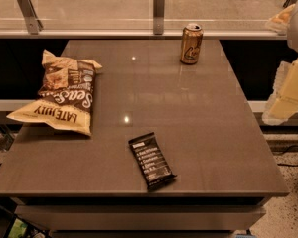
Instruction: Move orange can near brown chip bag
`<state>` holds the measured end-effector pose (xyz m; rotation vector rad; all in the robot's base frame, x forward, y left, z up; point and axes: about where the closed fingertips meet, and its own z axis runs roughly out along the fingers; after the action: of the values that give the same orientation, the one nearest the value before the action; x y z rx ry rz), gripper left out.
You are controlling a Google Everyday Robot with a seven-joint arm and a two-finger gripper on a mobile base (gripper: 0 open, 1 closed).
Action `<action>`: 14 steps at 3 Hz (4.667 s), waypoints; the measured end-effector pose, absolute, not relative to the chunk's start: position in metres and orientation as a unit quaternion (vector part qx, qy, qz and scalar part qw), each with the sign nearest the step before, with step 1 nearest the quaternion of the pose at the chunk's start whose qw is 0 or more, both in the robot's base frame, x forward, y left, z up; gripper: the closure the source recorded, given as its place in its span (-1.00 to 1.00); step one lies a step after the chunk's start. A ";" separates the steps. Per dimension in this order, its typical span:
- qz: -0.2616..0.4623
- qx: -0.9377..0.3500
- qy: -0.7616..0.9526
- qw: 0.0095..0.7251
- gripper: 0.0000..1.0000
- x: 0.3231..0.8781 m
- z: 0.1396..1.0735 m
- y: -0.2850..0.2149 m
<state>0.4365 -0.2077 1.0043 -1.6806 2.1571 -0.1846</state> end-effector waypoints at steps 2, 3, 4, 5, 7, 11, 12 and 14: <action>-0.063 -0.575 0.784 0.224 -1.00 0.451 1.013 -0.213; -0.044 -0.532 0.804 0.263 -1.00 0.469 1.017 -0.225; -0.005 -0.470 0.823 0.320 -1.00 0.487 1.010 -0.238; 0.032 -0.407 0.830 0.379 -1.00 0.504 1.002 -0.246; 0.059 -0.317 0.828 0.459 -1.00 0.538 0.994 -0.256; 0.092 -0.267 0.814 0.508 -1.00 0.603 0.969 -0.252; 0.109 -0.259 0.807 0.519 -1.00 0.625 0.959 -0.245; 0.132 -0.263 0.799 0.524 -1.00 0.659 0.945 -0.225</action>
Offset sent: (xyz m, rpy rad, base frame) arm 0.0356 -0.0158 0.0155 0.1120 -0.0612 -0.1243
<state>0.6587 -0.2247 0.9446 -0.6285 1.9126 0.3156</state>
